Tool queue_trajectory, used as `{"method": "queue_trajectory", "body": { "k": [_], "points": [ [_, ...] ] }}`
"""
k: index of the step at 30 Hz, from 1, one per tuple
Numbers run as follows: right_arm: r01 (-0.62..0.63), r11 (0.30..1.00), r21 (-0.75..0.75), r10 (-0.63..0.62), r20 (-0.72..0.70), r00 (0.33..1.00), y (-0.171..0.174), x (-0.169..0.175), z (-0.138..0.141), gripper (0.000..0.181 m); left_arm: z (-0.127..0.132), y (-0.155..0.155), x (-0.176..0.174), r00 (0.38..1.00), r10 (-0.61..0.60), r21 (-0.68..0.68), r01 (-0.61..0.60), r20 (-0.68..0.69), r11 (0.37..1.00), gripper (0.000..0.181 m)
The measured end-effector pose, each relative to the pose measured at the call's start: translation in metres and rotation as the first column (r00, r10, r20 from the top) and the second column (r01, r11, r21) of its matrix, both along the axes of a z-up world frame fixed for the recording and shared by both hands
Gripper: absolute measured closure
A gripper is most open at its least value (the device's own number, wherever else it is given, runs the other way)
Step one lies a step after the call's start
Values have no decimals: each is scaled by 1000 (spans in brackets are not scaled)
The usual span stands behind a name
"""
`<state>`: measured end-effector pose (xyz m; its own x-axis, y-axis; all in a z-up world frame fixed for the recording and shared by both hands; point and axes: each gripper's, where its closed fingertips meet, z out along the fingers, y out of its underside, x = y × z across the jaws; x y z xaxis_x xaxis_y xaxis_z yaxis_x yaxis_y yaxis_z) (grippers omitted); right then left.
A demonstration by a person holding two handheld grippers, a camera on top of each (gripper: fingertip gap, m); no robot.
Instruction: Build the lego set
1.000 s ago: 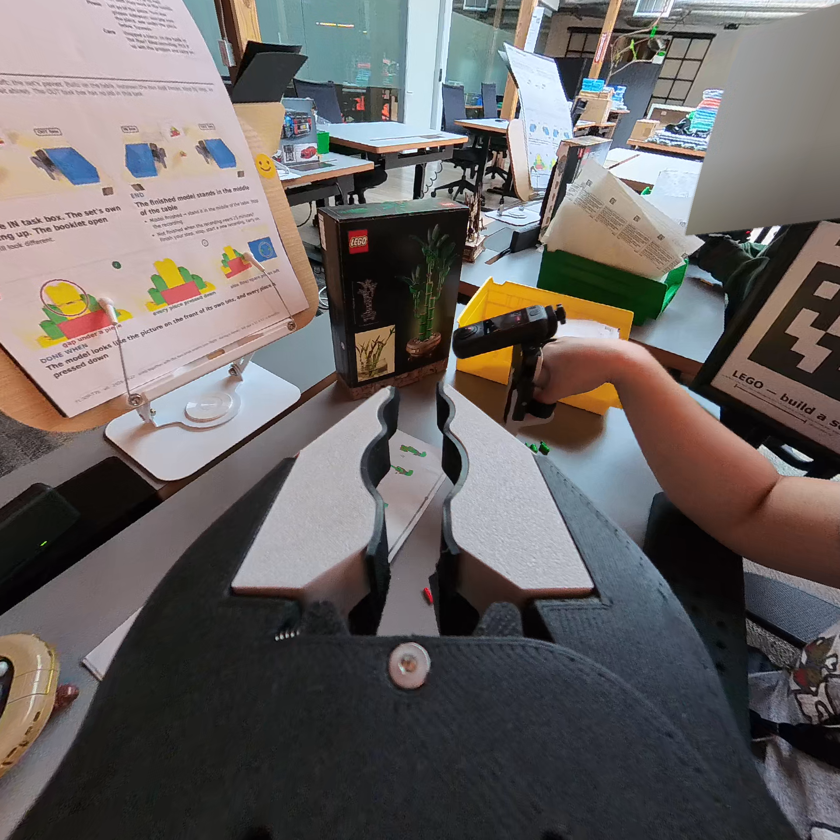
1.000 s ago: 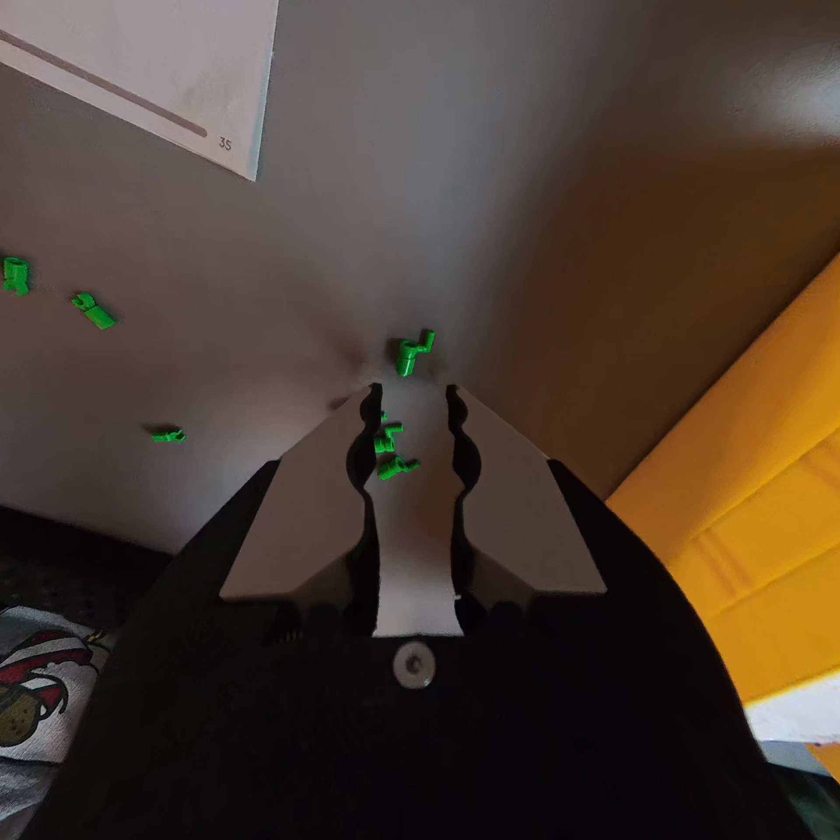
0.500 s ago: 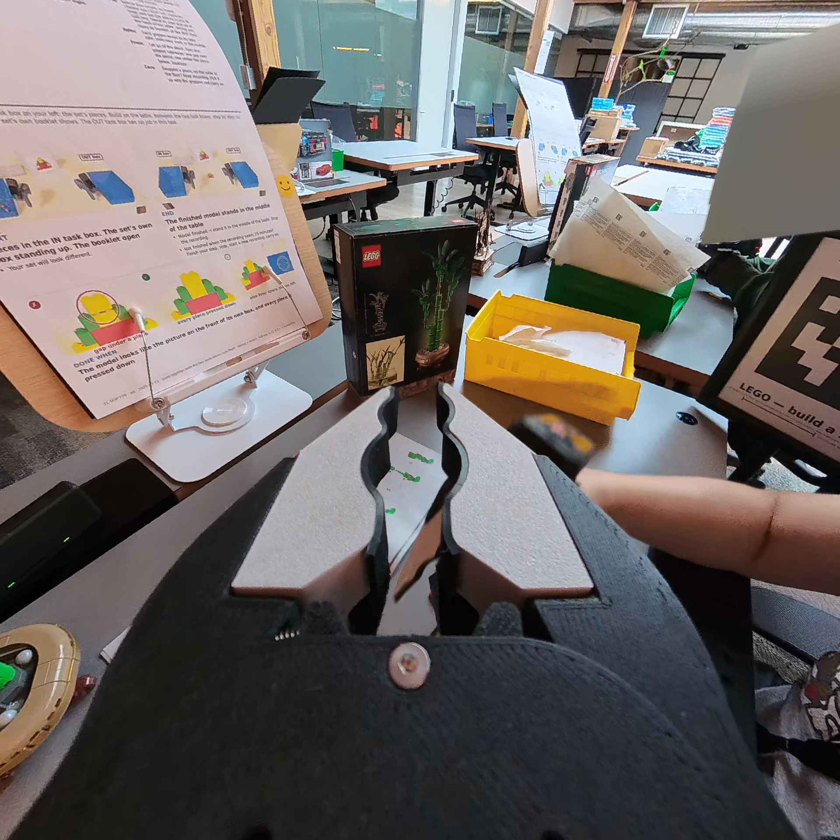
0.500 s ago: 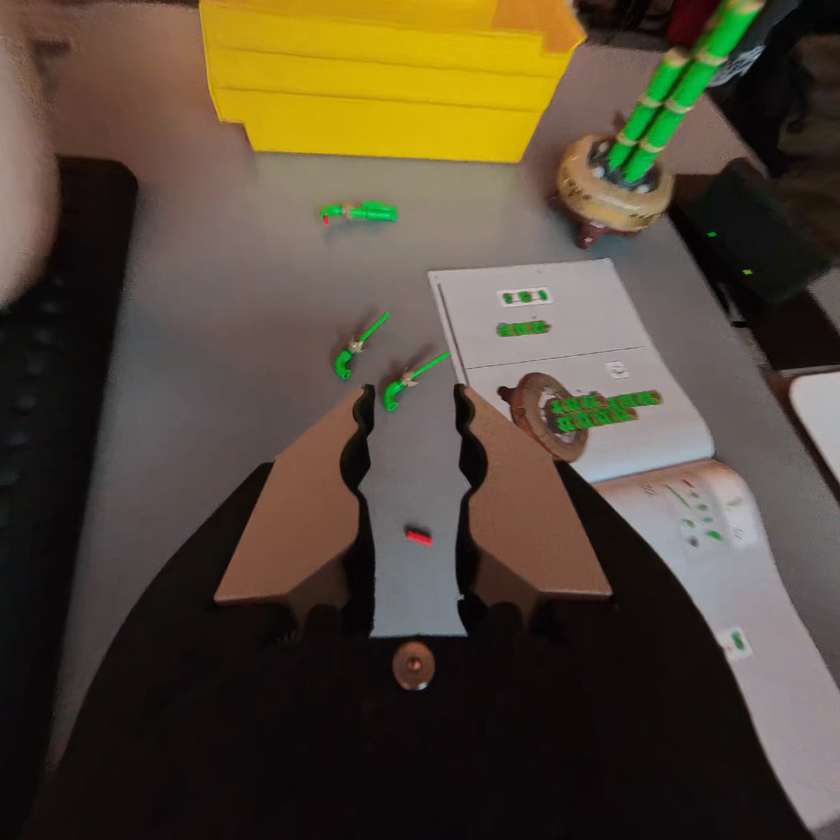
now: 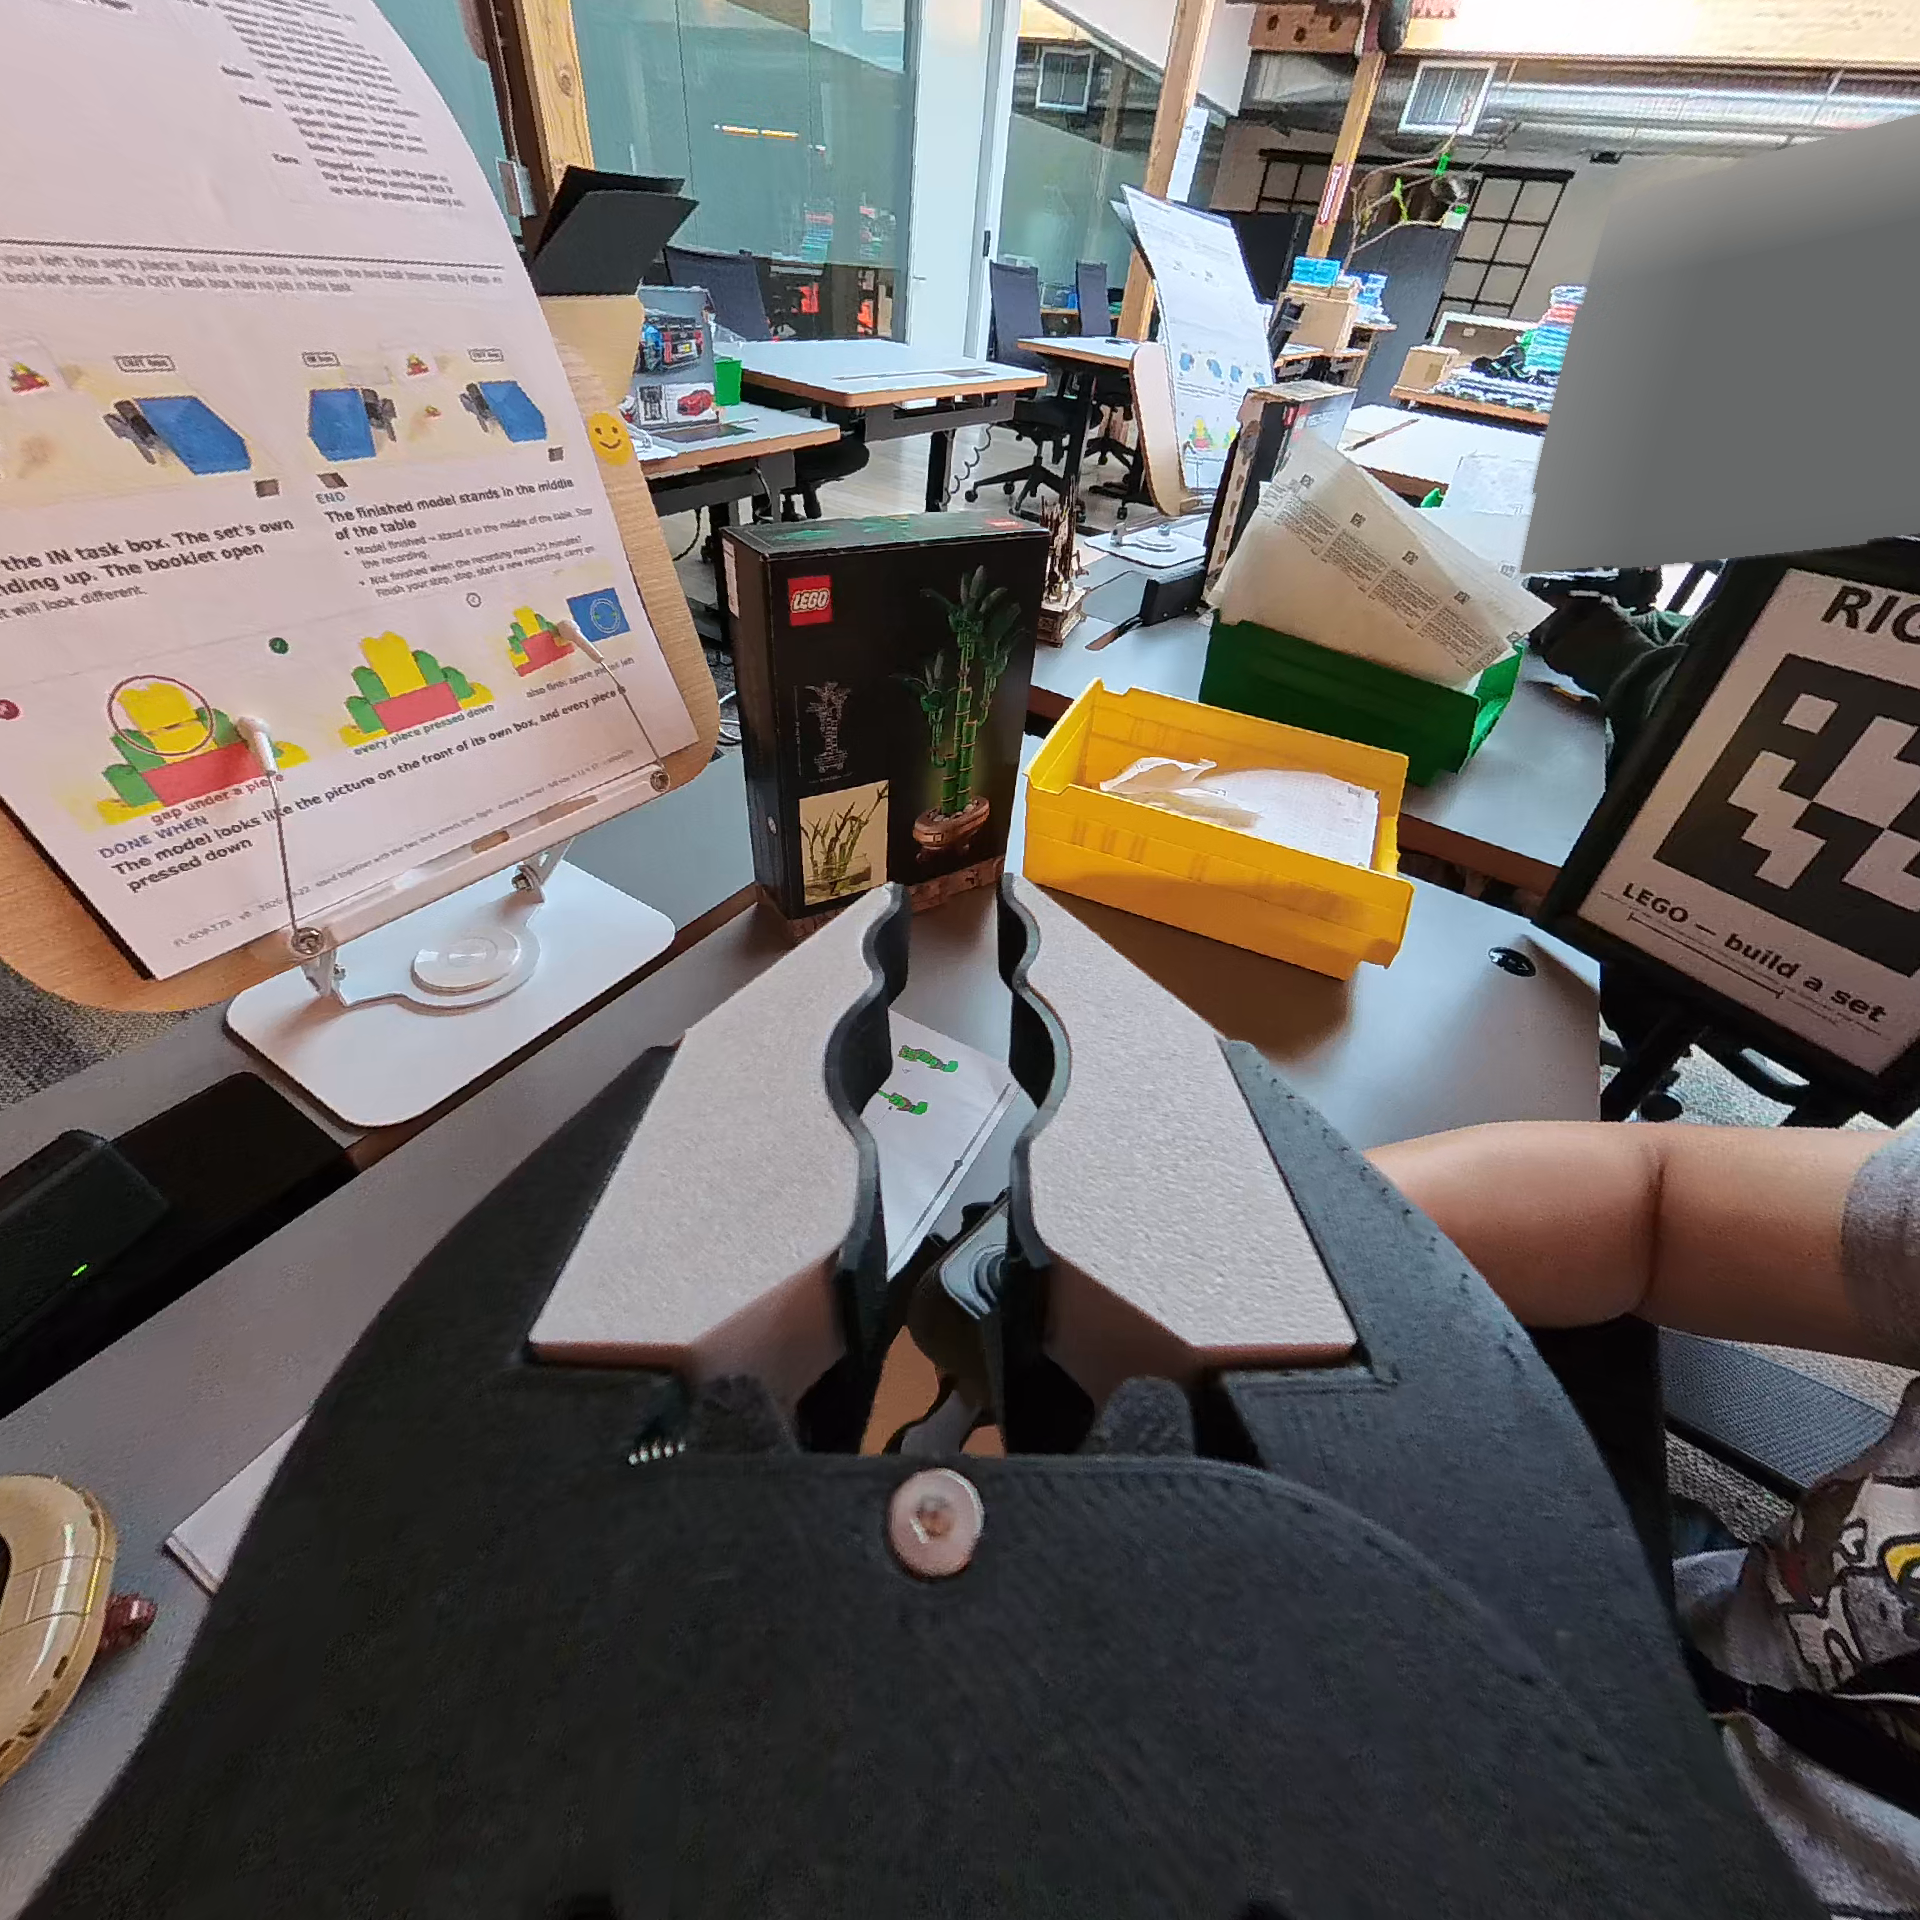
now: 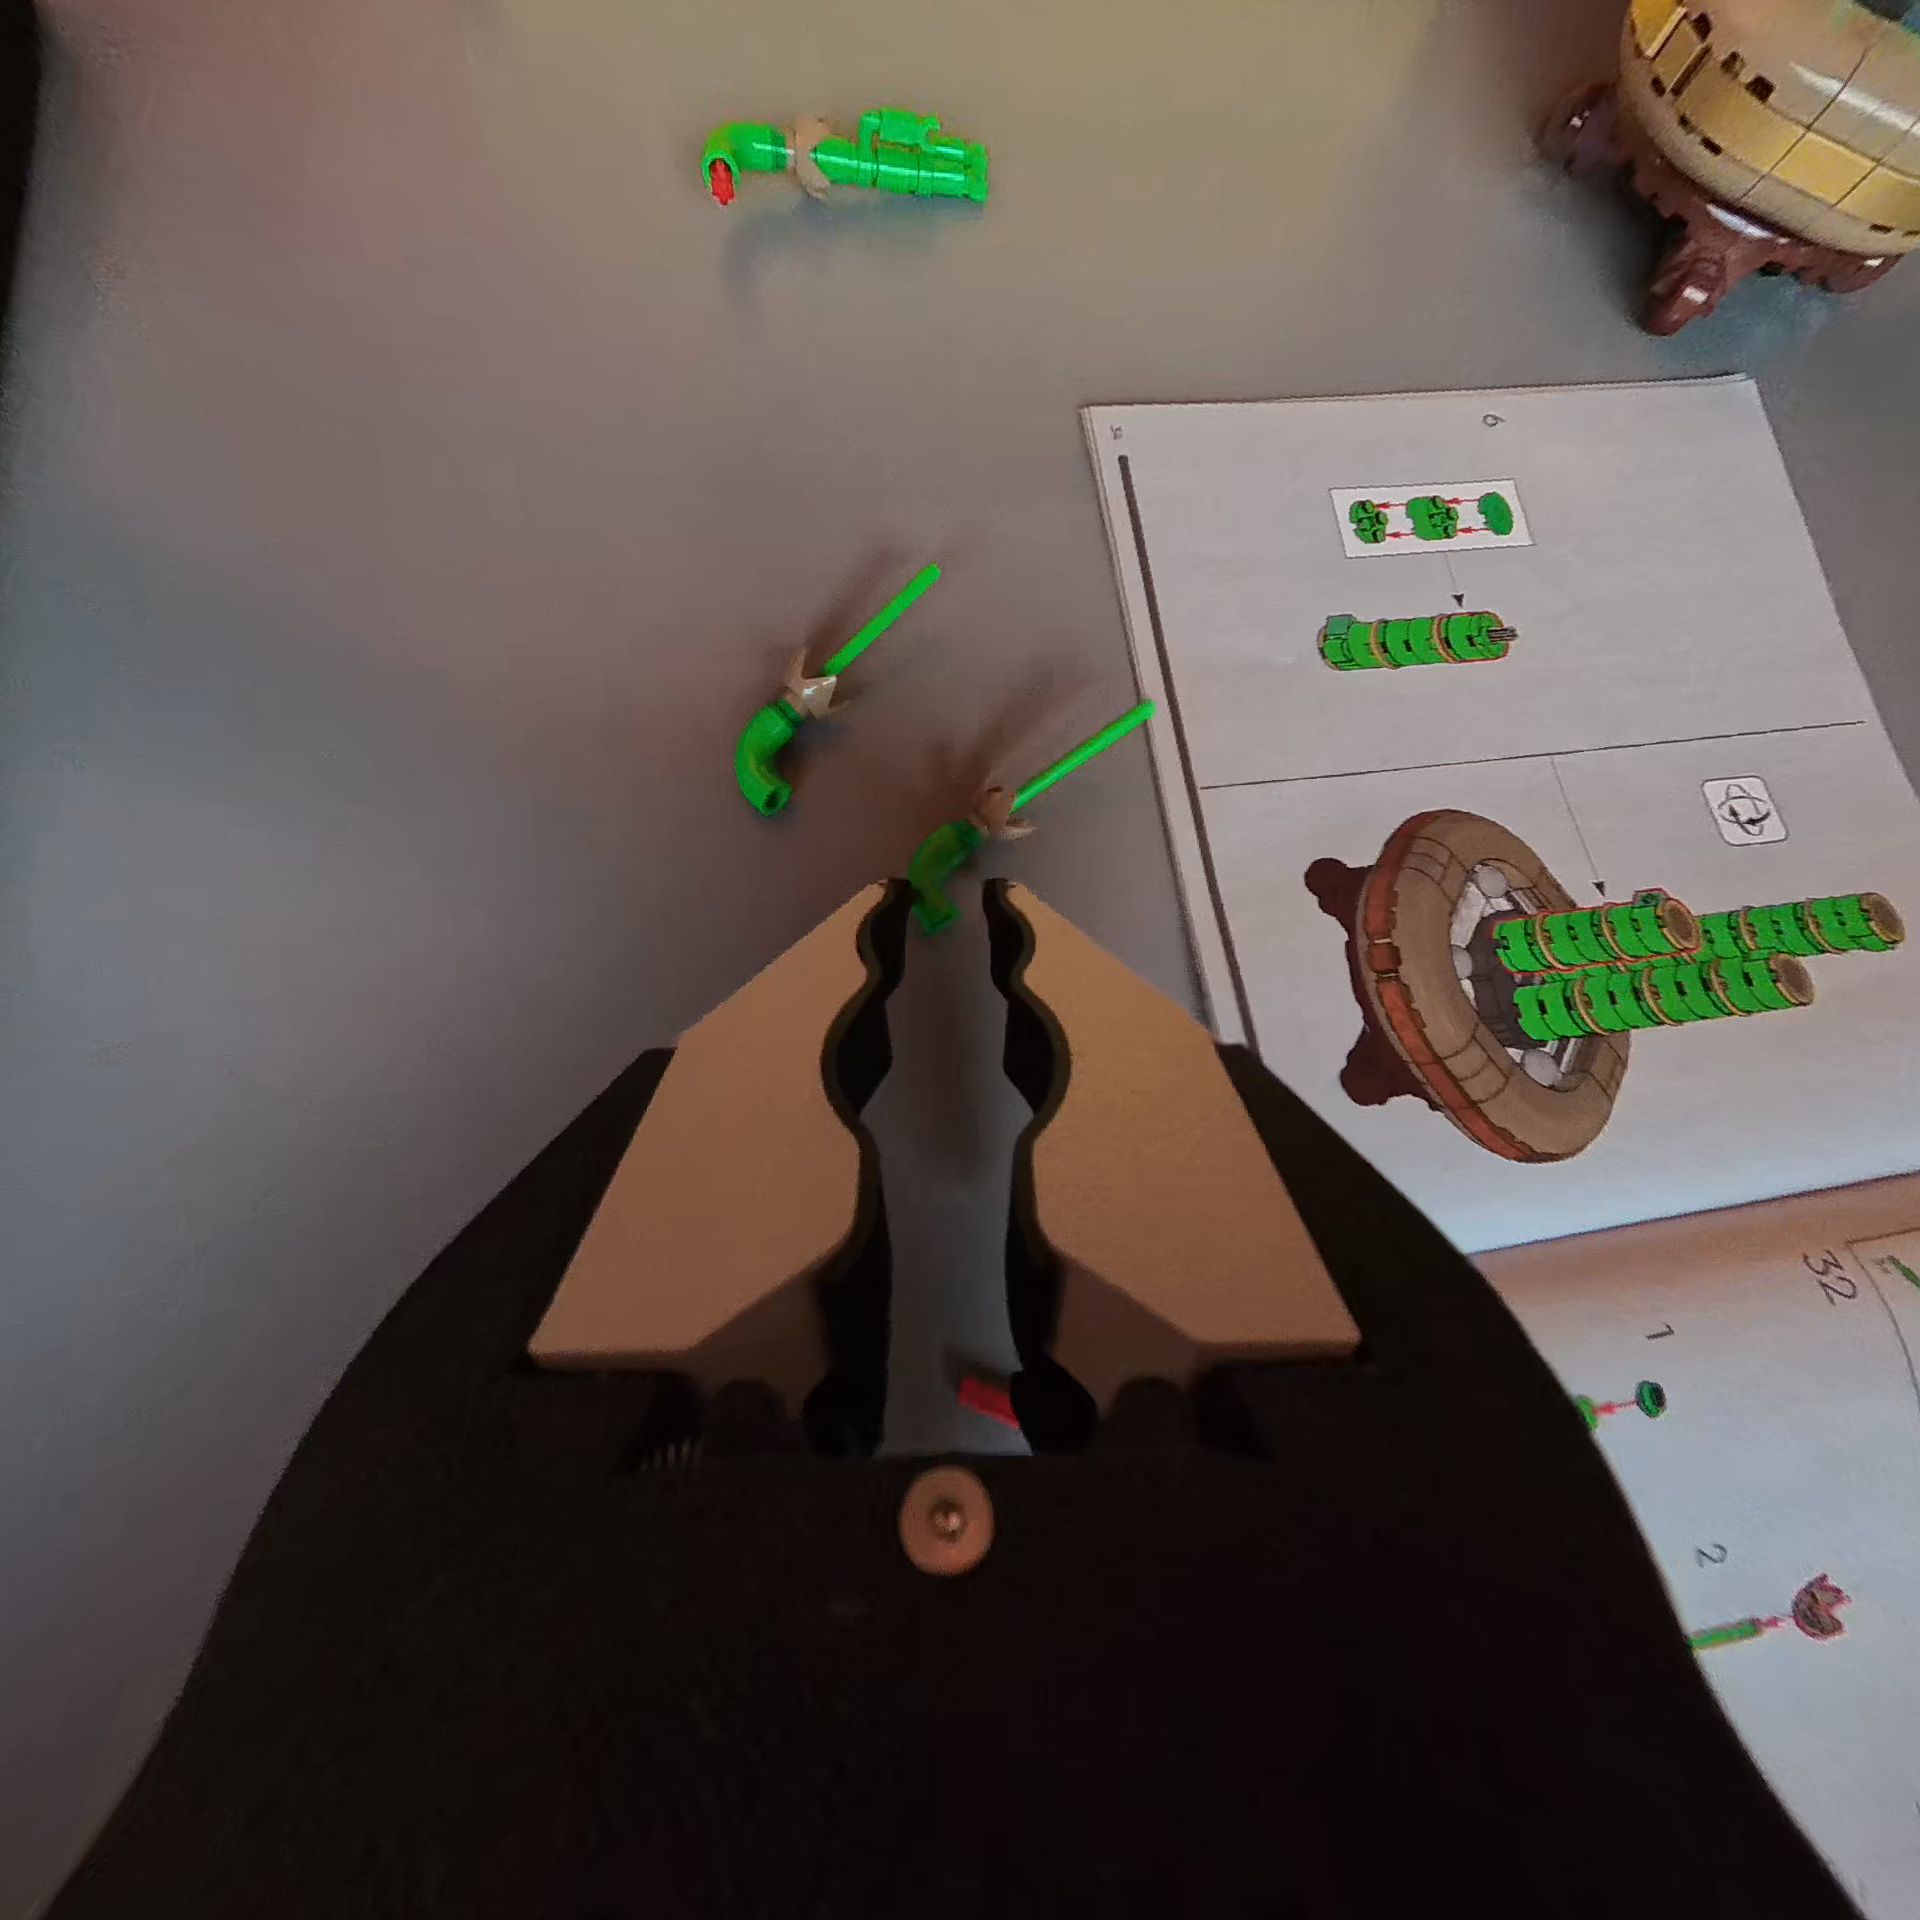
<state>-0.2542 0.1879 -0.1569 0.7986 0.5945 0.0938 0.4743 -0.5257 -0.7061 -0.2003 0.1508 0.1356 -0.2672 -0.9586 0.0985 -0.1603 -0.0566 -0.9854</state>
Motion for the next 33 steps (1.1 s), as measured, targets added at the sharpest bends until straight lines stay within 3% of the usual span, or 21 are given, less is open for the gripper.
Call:
{"method": "queue_trajectory", "body": {
  "k": [9,15,19,24,26,29,33],
  "points": [
    [-15,1000,26,15,31,999,0,3,-3,172,0,5,-1,1000,6,-18,-6,2,1000,166],
    [23,971,238,-55,130,990,-5,23,35,173,-6,15,2,999,33,-25,-34,-13,999,166],
    [79,862,500,-267,317,910,-31,80,94,173,-9,27,11,999,44,-146,-41,18,988,165],
    [287,695,659,-544,221,809,-92,172,164,172,-14,-10,40,976,-186,-399,215,110,892,158],
    [319,647,692,-568,159,808,-112,182,175,173,-28,-25,55,970,-228,-405,244,90,881,149],
    [331,593,734,-578,102,810,-129,179,181,173,-57,-36,80,981,-191,-350,190,31,917,121],
    [292,561,774,-569,105,816,-130,166,184,173,-78,-67,93,950,-310,-437,289,24,852,127]
  ]
}}
